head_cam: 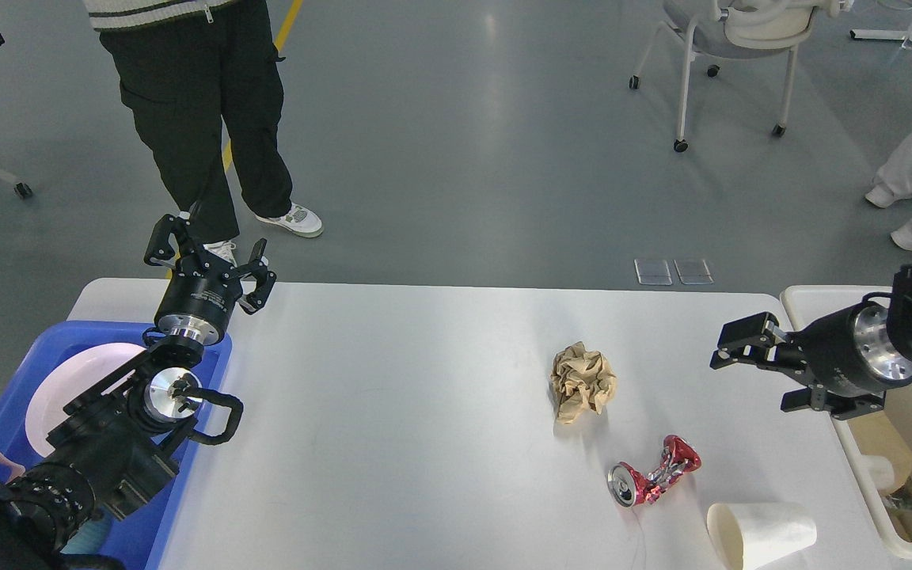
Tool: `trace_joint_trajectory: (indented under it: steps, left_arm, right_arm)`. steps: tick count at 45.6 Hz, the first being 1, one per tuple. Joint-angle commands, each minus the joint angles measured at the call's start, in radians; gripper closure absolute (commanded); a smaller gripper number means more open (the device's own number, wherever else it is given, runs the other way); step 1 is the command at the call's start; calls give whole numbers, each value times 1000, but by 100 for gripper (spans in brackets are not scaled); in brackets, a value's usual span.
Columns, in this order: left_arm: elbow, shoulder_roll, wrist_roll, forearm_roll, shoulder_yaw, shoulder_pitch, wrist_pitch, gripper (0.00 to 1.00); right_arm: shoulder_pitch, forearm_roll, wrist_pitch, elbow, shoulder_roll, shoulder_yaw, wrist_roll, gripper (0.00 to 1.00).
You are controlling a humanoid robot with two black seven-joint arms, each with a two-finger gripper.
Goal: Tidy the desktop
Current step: 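Lower the right gripper toward the second white cup nearest the robot, then grasp the second white paper cup with the right gripper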
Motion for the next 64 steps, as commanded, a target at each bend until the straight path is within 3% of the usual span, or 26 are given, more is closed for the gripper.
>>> trace_joint_trajectory:
  steps: [1, 11, 39, 55, 64]
  left_arm:
    - [0, 0, 0, 0, 0, 0, -1, 2]
    - [0, 0, 0, 0, 0, 0, -1, 2]
    - [0, 0, 0, 1, 0, 0, -1, 2]
    - [0, 0, 0, 0, 0, 0, 1, 2]
    - [0, 0, 0, 0, 2, 0, -1, 2]
  right_arm:
    - [-58, 13, -36, -10, 36, -8, -6, 0]
    - [-327, 76, -222, -82, 56, 47, -6, 0]
    - [-359, 215, -214, -32, 30, 162, 0, 0]
    - [-310, 191, -205, 36, -285, 158, 0, 0]
    - [-333, 160, -197, 63, -329, 153, -1, 0]
